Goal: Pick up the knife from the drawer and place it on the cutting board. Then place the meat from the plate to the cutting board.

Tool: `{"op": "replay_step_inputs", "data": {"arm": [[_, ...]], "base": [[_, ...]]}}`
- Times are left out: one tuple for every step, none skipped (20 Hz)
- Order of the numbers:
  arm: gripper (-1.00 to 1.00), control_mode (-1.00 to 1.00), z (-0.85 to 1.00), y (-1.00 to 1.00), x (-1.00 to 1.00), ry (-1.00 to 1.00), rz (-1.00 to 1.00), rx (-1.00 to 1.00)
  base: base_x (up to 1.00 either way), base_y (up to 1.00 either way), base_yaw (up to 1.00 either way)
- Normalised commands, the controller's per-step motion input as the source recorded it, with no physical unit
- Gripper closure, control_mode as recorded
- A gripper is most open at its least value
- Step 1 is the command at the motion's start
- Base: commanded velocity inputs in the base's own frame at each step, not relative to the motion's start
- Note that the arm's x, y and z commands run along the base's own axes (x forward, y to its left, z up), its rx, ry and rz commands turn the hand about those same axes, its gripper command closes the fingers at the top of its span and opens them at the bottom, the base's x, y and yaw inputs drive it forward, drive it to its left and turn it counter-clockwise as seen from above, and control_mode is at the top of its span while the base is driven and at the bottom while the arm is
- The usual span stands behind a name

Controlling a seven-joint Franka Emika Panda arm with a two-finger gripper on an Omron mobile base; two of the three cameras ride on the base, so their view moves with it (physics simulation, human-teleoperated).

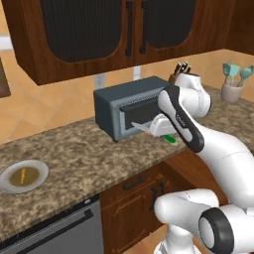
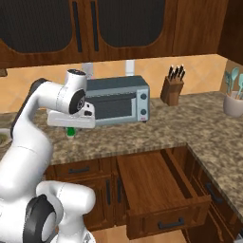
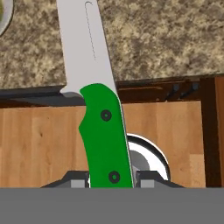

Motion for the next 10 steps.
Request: {"op": "replay_step_inputs", "data": {"arm": [[1.00, 1.00, 0.00, 0.00, 0.00, 0.00, 0.00, 0.00], [1.00, 1.00, 0.00, 0.00, 0.00, 0.00, 0.00, 0.00], [1.00, 1.00, 0.00, 0.00, 0.00, 0.00, 0.00, 0.00], [1.00, 1.00, 0.00, 0.00, 0.00, 0.00, 0.00, 0.00], [1.00, 1.00, 0.00, 0.00, 0.00, 0.00, 0.00, 0.00], [1.00, 1.00, 0.00, 0.00, 0.00, 0.00, 0.00, 0.00], [1.00, 1.00, 0.00, 0.00, 0.00, 0.00, 0.00, 0.00], [1.00, 1.00, 0.00, 0.00, 0.00, 0.00, 0.00, 0.00], [1.00, 1.00, 0.00, 0.00, 0.00, 0.00, 0.00, 0.00], [1.00, 1.00, 0.00, 0.00, 0.00, 0.00, 0.00, 0.00]], "base": [[-0.54, 0.06, 0.30], [-0.54, 0.04, 0.35], [-0.52, 0.04, 0.40], [-0.53, 0.09, 0.51], [-0.46, 0.12, 0.54], [-0.34, 0.15, 0.53], [-0.23, 0.20, 0.52], [-0.11, 0.30, 0.51], [-0.01, 0.35, 0.49], [0.00, 0.43, 0.48]]}}
